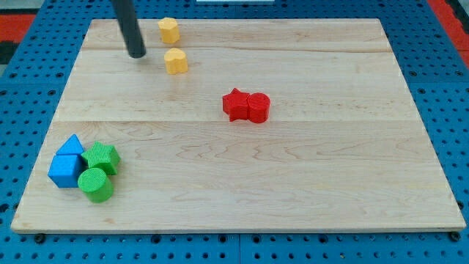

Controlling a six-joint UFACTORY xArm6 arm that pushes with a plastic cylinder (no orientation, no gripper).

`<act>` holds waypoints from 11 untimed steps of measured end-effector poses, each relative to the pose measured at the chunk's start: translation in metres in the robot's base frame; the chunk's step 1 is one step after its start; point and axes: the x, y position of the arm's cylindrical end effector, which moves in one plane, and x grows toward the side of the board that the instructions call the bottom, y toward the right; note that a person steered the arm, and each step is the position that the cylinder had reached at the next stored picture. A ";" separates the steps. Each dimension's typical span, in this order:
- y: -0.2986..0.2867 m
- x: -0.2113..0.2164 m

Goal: Move the yellow heart to the top left side of the red star

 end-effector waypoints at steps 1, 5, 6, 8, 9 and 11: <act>0.069 0.010; 0.162 0.023; 0.160 -0.007; 0.113 -0.095; 0.065 -0.098; -0.052 -0.094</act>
